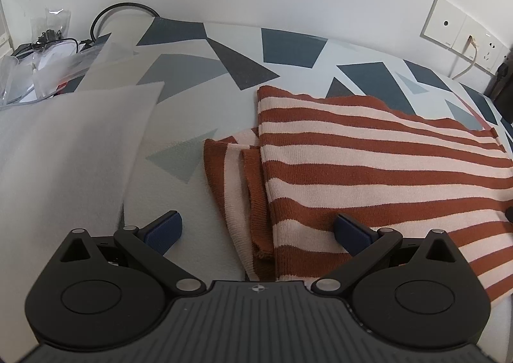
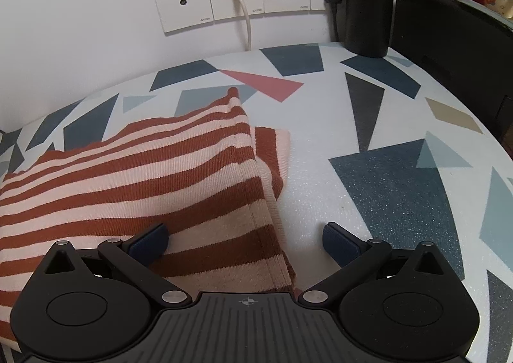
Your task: Fold clothes
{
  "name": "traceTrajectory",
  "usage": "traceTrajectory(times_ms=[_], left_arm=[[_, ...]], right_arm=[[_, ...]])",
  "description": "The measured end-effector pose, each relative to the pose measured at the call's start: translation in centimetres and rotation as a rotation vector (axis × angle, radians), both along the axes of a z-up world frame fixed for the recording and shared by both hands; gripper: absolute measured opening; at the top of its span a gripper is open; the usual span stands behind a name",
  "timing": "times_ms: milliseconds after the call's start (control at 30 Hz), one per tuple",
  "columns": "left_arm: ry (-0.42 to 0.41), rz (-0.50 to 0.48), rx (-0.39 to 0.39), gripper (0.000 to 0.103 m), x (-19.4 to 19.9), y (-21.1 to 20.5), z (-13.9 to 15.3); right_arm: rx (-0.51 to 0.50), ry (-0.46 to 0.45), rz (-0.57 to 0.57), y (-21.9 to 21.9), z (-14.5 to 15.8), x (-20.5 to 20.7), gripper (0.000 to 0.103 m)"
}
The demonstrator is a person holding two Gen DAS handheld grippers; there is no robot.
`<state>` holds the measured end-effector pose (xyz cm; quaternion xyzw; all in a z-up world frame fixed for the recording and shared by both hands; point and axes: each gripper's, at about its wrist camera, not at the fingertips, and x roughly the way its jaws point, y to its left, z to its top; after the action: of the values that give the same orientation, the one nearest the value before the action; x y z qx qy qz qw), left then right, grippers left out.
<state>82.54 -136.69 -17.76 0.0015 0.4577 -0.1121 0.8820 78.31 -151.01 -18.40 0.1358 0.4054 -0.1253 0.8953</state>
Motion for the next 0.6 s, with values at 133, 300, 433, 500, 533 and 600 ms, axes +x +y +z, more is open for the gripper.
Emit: traceTrajectory(times_ms=[133, 300, 433, 500, 533, 600], left_arm=[[-0.007, 0.004, -0.001, 0.103, -0.15, -0.02, -0.06], [-0.001, 0.008, 0.001, 0.103, -0.06, -0.1, -0.03], [-0.002, 0.014, 0.002, 0.103, -0.08, -0.15, -0.05], [-0.002, 0.013, 0.002, 0.103, -0.08, -0.19, -0.06], [0.001, 0.011, 0.002, 0.103, -0.02, -0.19, -0.04], [0.012, 0.007, 0.004, 0.103, 0.14, -0.2, 0.02]], right_arm=[[0.001, 0.002, -0.02, 0.15, 0.01, 0.12, 0.102], [-0.002, -0.019, -0.023, 0.19, -0.11, -0.16, 0.102], [-0.005, -0.026, -0.021, 0.22, -0.14, -0.3, 0.102], [-0.004, -0.023, -0.02, 0.2, -0.1, -0.25, 0.102], [-0.002, -0.015, -0.018, 0.15, -0.04, -0.15, 0.102], [0.003, 0.003, -0.012, 0.04, 0.08, 0.08, 0.102]])
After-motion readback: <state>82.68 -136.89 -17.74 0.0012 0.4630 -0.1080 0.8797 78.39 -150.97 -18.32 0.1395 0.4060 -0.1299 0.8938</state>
